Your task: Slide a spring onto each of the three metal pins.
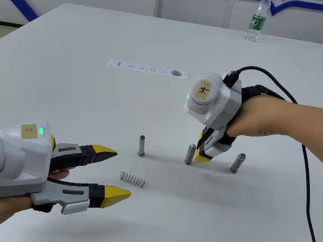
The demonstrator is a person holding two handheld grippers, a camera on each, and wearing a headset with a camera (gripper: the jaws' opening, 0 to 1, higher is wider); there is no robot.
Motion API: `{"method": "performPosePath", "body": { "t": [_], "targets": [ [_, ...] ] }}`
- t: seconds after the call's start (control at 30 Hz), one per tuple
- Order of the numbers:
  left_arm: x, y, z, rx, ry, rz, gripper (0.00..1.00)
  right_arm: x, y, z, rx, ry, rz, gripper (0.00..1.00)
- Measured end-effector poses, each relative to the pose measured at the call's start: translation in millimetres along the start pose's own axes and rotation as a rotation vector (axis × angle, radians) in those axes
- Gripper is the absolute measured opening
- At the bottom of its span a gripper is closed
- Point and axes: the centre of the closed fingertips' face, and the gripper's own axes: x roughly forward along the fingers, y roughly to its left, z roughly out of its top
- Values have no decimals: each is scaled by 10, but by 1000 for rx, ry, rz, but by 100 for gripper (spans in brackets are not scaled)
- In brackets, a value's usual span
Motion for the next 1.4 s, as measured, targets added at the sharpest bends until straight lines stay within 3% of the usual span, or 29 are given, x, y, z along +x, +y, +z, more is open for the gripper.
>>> {"method": "performPosePath", "body": {
  "t": [0.27, 0.47, 0.6, 0.7, 0.97, 1.4],
  "targets": [
    [4, 1, 0, -3, -2, -2, 53, -56, 190, -12, 20, -34, 13, 18],
    [-4, 15, -26, -3, 4, -2, 53, -88, 443, 177, 29, -98, 59, 18],
    [-10, 21, -20, -6, 2, 0, 53, -78, 531, 321, 23, -127, 68, 18],
    [-12, 19, -20, -4, 3, 1, 53, -46, 612, 470, 27, -167, 85, 18],
    [-24, 5, -30, -2, 8, 2, 53, 145, 794, 744, -8, -194, 104, 17],
    [-18, -3, -52, 4, 23, -1, 53, 435, 827, 974, 19, -228, 101, 17]
  ]
}}
